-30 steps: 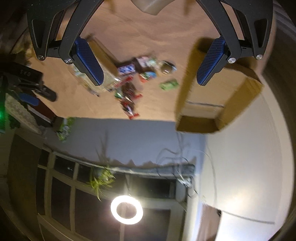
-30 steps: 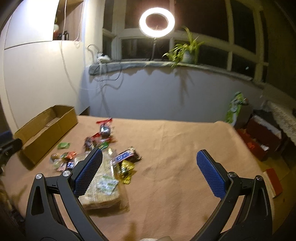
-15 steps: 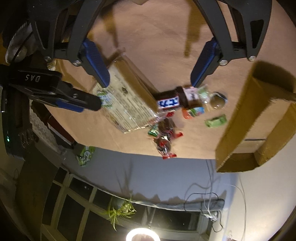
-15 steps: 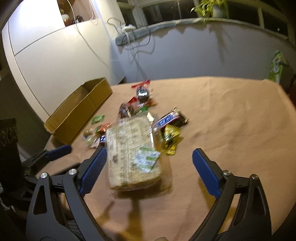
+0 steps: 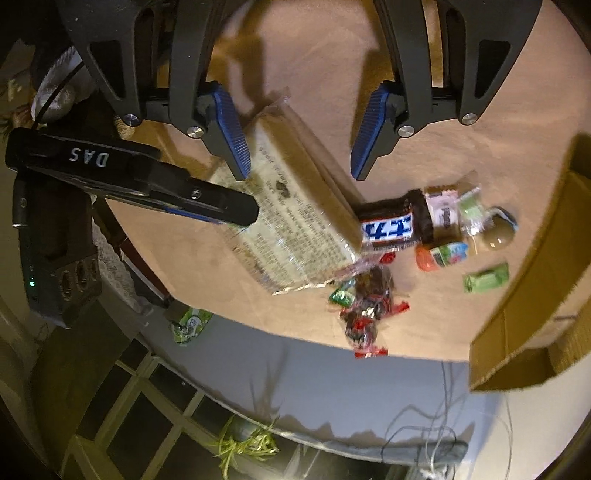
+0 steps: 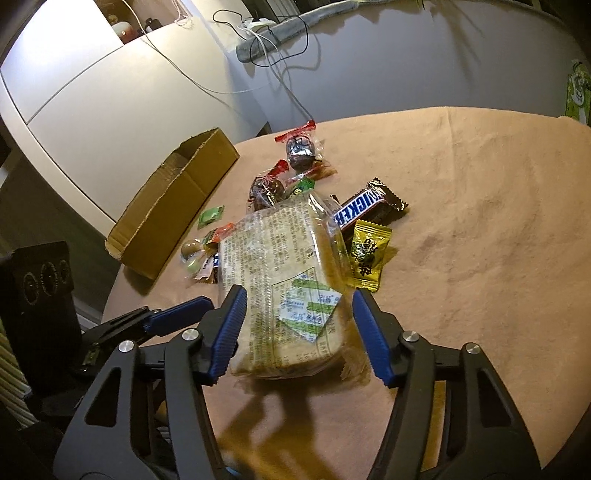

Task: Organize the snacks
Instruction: 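Close both grippers together on the bagged bread loaf, then lift the bread loaf with both grippers and carry it into the cardboard box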

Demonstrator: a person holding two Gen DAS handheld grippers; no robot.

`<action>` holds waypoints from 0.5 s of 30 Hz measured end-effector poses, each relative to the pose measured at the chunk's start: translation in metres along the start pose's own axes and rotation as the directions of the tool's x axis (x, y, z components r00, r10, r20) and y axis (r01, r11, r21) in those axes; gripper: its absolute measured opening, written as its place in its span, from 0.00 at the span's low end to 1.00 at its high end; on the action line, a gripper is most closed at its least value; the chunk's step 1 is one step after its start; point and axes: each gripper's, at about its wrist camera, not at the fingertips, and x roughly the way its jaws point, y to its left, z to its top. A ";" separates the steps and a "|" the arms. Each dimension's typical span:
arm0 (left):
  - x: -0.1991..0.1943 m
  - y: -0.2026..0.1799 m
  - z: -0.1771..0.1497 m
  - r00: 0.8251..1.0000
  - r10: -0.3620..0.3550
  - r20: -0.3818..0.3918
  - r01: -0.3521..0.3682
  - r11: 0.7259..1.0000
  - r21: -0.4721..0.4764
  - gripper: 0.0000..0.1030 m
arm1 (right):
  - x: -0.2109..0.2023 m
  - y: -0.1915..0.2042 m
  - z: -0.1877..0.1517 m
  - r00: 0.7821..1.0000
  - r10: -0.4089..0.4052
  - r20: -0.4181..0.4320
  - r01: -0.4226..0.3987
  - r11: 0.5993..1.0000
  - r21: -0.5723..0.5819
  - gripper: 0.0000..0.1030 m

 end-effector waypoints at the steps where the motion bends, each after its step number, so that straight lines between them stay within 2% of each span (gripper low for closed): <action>1: 0.002 0.002 0.000 1.000 -0.012 -0.011 0.012 1.000 -0.011 0.51 | 0.002 -0.001 0.000 1.000 0.002 -0.007 -0.002 1.000 0.000 0.61; 6: 0.001 -0.002 0.002 0.999 -0.052 -0.015 0.052 0.999 0.004 0.40 | 0.010 0.001 0.003 0.999 0.011 -0.038 -0.011 1.000 -0.011 0.57; 15: -0.018 -0.007 0.003 0.997 0.020 0.069 -0.026 0.996 0.082 0.40 | 0.010 0.016 0.007 0.998 0.054 -0.035 -0.054 0.998 -0.009 0.57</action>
